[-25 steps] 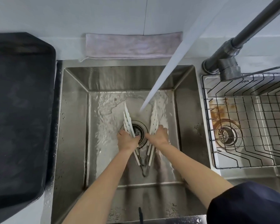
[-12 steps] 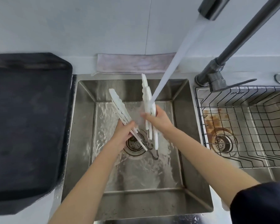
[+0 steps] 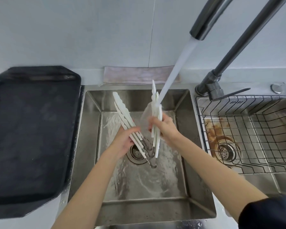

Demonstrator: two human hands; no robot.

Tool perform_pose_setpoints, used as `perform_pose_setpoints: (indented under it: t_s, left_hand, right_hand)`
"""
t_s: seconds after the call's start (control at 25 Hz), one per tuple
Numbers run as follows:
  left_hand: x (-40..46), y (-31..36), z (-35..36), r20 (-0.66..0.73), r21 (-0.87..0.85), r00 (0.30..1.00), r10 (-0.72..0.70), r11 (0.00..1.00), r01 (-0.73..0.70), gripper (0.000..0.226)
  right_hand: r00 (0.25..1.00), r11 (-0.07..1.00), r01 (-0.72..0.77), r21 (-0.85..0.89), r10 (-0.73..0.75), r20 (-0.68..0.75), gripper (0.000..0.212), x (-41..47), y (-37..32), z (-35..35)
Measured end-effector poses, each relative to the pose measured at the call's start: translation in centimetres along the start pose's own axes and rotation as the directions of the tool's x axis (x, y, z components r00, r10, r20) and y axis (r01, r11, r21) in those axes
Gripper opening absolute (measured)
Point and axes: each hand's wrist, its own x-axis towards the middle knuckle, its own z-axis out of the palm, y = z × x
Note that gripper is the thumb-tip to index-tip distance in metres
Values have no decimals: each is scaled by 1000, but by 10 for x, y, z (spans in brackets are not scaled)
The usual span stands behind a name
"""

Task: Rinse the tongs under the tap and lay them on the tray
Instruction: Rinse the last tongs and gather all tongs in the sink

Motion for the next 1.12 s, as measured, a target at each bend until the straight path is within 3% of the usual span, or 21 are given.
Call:
perform_pose_setpoints:
  t_s: [0.12, 0.24, 0.36, 0.52, 0.64, 0.84, 1.12]
  left_hand:
    - [-8, -3, 2, 35, 17, 999, 13, 1000, -13, 7]
    - [-8, 4, 11, 6, 4, 994, 111, 994, -111, 8]
    - [-9, 24, 29, 38, 158, 969, 243, 956, -246, 7]
    - [-13, 39, 56, 147, 352, 911, 385, 841, -412, 4]
    - [-13, 39, 63, 208, 370, 892, 401, 812, -451, 8]
    - [-15, 36, 59, 241, 287, 894, 377, 853, -437, 18]
    - [-15, 35, 65, 248, 340, 881, 404, 815, -470, 22]
  right_hand:
    - [996, 998, -43, 45, 46, -70, 20, -5, 12, -7]
    - [990, 943, -109, 314, 131, -51, 19, -13, 22, -13]
    - [984, 839, -140, 526, 179, -24, 26, -20, 30, -20]
    - [976, 776, -113, 621, 202, -75, 21, -20, 32, -26]
    - [959, 780, -45, 624, 209, -193, 16, -18, 28, -31]
    - [934, 877, -21, 479, 188, -304, 14, -20, 29, -32]
    - [926, 842, 19, 538, 188, -327, 23, -27, 32, -29]
